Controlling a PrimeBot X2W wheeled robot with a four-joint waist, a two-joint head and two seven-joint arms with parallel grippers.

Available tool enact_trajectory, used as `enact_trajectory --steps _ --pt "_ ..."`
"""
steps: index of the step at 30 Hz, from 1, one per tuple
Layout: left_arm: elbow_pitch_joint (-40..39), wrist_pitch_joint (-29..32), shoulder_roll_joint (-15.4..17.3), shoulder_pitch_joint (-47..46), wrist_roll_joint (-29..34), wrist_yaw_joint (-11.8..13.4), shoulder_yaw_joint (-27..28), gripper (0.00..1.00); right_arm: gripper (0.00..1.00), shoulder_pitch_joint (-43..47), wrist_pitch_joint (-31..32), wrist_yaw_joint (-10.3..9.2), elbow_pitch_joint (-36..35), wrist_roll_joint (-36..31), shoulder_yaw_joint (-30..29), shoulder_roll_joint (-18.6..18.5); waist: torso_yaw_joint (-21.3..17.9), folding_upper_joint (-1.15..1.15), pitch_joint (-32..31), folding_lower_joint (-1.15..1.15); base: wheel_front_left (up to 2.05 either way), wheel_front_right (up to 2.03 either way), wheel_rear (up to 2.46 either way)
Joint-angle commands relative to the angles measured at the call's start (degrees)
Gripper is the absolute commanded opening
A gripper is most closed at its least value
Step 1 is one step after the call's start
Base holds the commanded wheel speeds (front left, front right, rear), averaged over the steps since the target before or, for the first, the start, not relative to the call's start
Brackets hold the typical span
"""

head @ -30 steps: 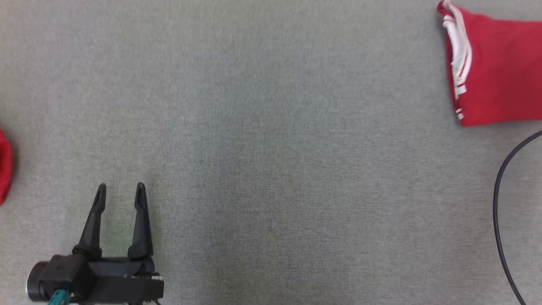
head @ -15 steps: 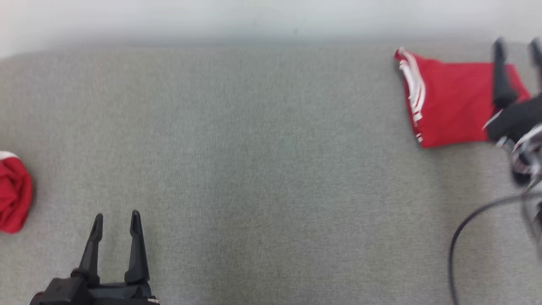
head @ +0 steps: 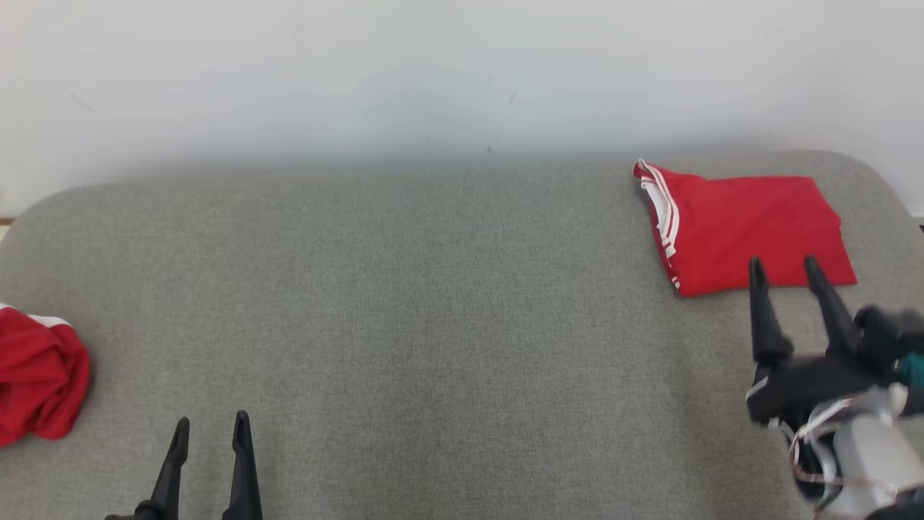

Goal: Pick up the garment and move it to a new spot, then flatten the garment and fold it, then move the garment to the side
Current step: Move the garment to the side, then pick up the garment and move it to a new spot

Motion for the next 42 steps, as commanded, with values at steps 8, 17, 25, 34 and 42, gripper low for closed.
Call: enact_trajectory --steps 8,17,25,34,42 --pt "0.3 -0.3 0.01 2.38 -0.05 0.47 -0.76 1.0 1.0 15.86 0.92 0.02 -11.39 -9.59 -4.18 8.62 0.56 0.01 -3.4 0.01 0.0 0.0 0.0" --pt "0.46 -0.3 -0.01 2.36 -0.42 1.33 -2.03 1.0 1.0 24.7 1.18 0.02 -18.11 -16.8 -6.84 14.41 1.96 0.01 -4.46 0.01 0.0 0.0 0.0" --pt "1.29 -0.29 0.2 2.58 -0.9 1.08 -1.53 1.0 1.0 27.9 2.01 0.02 -18.32 -15.2 -6.44 16.8 2.77 0.01 -5.24 0.01 0.0 0.0 0.0" --pt "3.68 -0.3 1.58 1.56 2.2 -0.18 -2.81 1.0 1.0 27.42 3.18 0.02 -18.75 -14.42 -6.07 16.87 3.49 0.01 -6.12 0.01 0.0 0.0 0.0" --pt "3.47 -0.29 1.83 1.96 3.02 -0.3 -3.1 1.0 1.0 27.81 3.39 0.02 -18.47 -13.67 -6.6 16.86 3.79 0.01 -6.53 0.01 0.0 0.0 0.0"
